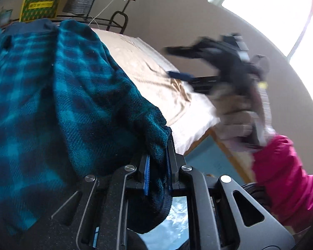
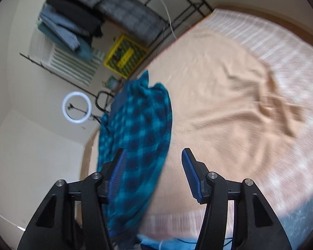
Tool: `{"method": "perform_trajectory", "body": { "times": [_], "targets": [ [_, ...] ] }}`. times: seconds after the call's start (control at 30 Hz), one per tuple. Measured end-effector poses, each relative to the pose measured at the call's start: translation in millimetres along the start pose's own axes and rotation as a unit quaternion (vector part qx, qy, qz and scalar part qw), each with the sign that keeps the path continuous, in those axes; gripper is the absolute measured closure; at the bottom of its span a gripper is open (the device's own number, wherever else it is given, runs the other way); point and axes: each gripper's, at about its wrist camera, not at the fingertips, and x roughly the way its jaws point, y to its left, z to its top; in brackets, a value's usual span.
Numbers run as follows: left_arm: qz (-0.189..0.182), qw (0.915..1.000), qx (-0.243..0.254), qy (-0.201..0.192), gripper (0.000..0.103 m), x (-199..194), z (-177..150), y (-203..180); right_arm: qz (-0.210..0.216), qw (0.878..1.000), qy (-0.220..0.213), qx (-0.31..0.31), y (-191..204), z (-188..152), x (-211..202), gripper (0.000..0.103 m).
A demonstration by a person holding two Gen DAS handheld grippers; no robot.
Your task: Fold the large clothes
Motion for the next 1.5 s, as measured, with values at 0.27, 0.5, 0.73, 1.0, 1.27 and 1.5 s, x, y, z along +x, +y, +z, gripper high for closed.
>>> {"method": "perform_trajectory", "body": {
  "times": [0.27,0.5,0.73,1.0,1.27,1.5],
  "targets": [
    [-0.016,0.9988,-0.032,-0.034,0.093,-20,-5,3,-0.013,0.997,0.064,0.030,-8,24,116,0.043],
    [-0.036,0.9955,-0.063,-0.060,0.093,-48,-16,13,-0.025,0.994,0.102,0.029,13,25,162,0.096],
    [-0.063,0.9900,-0.087,-0.092,0.093,-81,-21,34,-0.099,0.992,0.067,-0.039,75,31,152,0.099],
    [-0.075,0.9778,-0.148,-0.128,0.093,-126,-51,73,-0.185,0.964,0.044,-0.186,182,4,177,0.099],
    [-0.047,0.9650,-0.218,-0.138,0.093,-155,-87,118,-0.239,0.898,0.108,-0.354,260,-74,283,0.099],
    [-0.045,0.9659,-0.219,-0.131,0.093,-154,-99,118,-0.191,0.887,0.204,-0.368,255,-98,301,0.085]
  ]
}}
